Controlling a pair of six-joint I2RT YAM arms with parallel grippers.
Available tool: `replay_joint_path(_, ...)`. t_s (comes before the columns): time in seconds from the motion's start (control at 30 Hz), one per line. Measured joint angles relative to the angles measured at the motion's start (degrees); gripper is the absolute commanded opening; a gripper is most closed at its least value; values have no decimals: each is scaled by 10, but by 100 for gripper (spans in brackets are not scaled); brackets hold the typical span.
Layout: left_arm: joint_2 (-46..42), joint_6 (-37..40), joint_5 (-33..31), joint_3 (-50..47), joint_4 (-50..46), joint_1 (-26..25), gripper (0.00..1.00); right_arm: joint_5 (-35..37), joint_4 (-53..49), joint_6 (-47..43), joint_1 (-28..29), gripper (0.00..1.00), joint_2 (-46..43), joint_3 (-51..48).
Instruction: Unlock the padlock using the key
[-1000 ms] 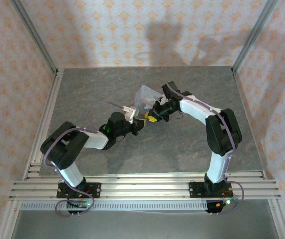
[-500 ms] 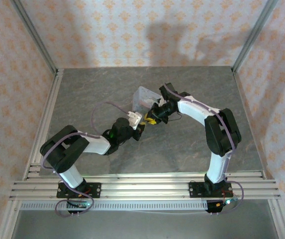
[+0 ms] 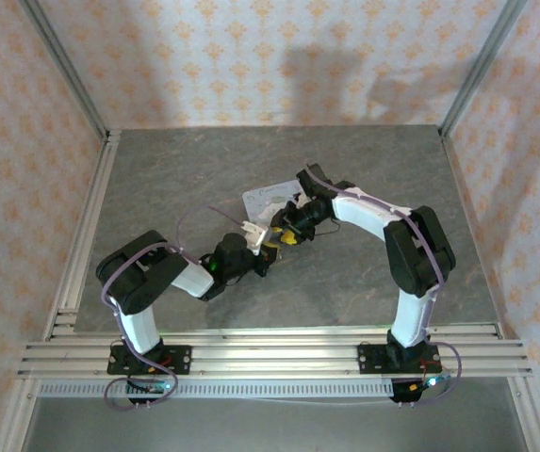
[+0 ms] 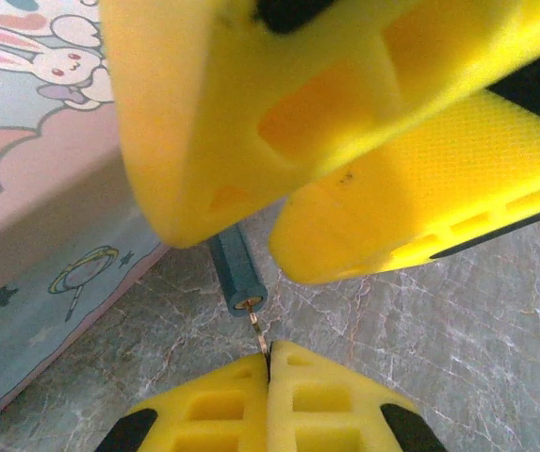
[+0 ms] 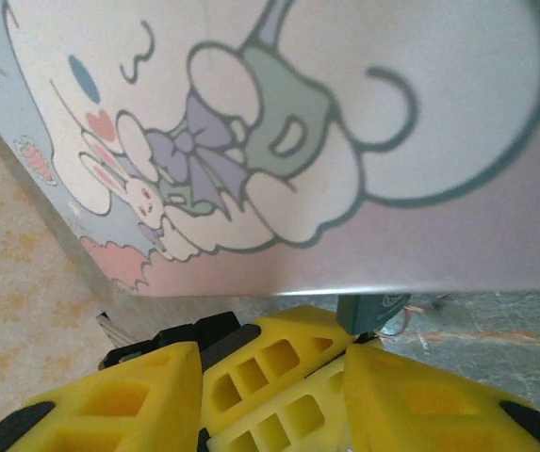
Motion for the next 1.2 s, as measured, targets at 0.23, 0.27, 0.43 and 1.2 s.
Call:
replay_joint_path(0.23,0,-2,-5,-12,0,0,0,49,-12,-8,0,44,-25,-2)
replay_joint_path(0.27,0,-2,-5,-15,0,0,0,59,-13,-10,0,44,-32,-3)
replay_joint_path(0.43,0,-10,-5,-17,0,2,0,93,15,-7,0,45,-76,-52)
replay_joint_path(1.2,0,-89,46,-21,-3,31,0,127,327,74,18,50,-92,-237)
